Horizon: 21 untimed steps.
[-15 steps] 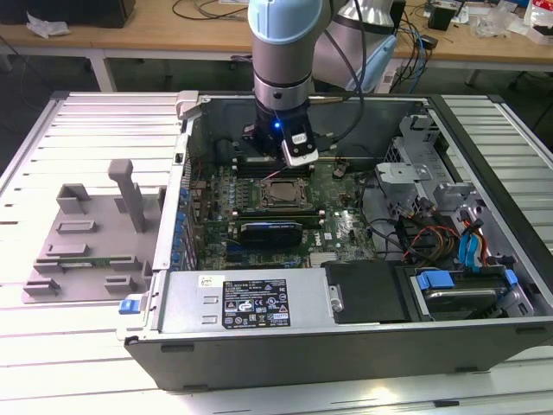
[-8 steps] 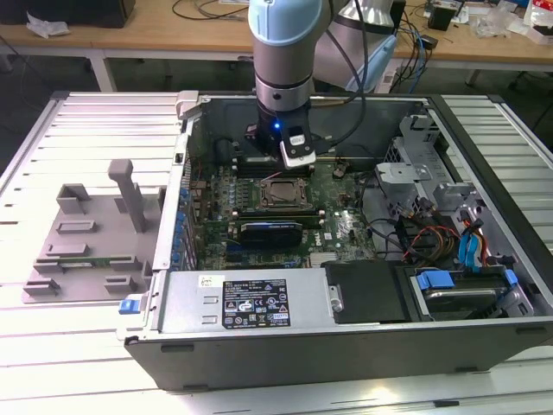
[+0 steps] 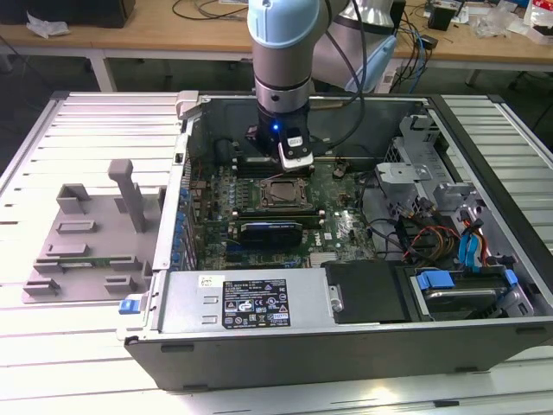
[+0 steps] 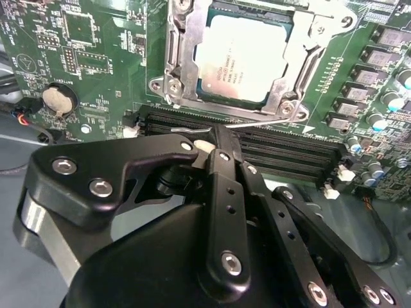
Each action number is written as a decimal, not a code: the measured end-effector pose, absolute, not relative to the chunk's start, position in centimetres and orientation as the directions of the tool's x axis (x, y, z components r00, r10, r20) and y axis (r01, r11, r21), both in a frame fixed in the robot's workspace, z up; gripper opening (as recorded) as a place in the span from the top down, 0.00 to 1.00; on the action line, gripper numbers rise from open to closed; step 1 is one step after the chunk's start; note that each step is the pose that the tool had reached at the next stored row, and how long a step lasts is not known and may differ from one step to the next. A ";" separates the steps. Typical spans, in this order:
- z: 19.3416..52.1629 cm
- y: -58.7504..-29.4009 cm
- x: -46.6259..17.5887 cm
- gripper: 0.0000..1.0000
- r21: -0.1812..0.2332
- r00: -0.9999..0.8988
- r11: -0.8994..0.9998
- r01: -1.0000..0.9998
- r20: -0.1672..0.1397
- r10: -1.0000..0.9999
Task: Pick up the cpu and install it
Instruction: 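Install the first cpu locking lever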
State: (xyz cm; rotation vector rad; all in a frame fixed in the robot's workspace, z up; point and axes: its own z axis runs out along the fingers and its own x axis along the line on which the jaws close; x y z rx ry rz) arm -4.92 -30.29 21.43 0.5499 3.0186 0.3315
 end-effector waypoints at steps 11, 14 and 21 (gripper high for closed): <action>20.9 -29.5 -4.5 0.89 0.210 -0.928 0.910 0.359 -0.020 0.371; 20.8 -29.5 -4.5 0.89 0.201 -0.927 0.910 0.362 -0.023 0.373; 20.6 -29.5 -4.5 0.89 0.193 -0.926 0.911 0.364 -0.027 0.376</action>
